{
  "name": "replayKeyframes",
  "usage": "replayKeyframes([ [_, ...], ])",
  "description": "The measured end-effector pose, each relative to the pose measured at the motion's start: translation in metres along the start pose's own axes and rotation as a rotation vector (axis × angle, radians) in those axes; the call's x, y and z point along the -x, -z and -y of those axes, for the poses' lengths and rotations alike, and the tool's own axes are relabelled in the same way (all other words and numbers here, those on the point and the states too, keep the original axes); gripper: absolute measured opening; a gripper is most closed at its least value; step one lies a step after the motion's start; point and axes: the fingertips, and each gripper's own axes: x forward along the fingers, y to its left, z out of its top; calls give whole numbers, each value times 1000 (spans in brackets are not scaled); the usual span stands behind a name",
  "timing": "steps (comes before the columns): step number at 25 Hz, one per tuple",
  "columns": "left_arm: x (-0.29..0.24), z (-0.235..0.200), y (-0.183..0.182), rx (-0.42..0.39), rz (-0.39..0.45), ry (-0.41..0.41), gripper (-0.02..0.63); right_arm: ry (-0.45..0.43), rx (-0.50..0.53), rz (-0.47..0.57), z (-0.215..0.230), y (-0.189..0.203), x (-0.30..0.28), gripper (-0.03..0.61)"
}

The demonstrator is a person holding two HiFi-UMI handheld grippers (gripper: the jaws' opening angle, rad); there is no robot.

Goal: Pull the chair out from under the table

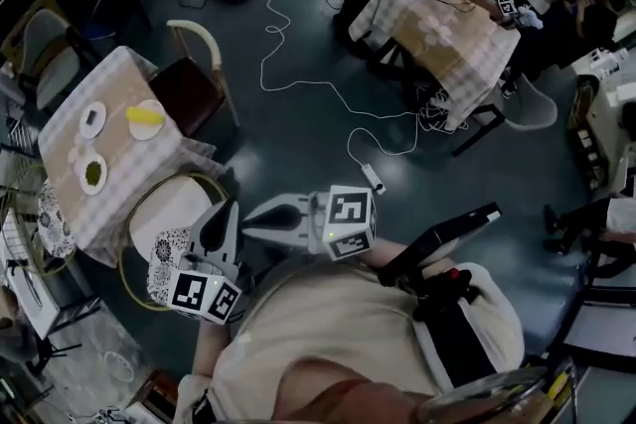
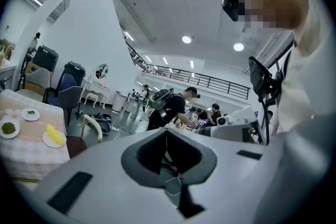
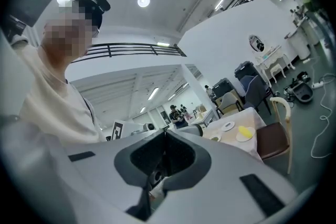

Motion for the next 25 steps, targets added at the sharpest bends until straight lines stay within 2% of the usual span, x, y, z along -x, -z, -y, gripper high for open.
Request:
replayKeyframes([
  [4, -1, -7, 3, 8, -8, 46, 8, 49, 7, 5, 3, 2, -7, 12],
  [11, -11, -20, 7, 25, -26, -2, 5, 62, -8, 4, 10, 3, -2, 12],
  [16, -19, -28, 4, -23, -27, -51, 6, 7, -1, 15, 22, -5, -1, 12],
  [23, -34, -53, 1, -17, -44, -157, 6, -150, 2, -15, 49, -23, -20, 12],
  [25, -49, -57, 1, -16, -59, -174, 6, -170, -2, -14, 61, -30, -15, 12],
])
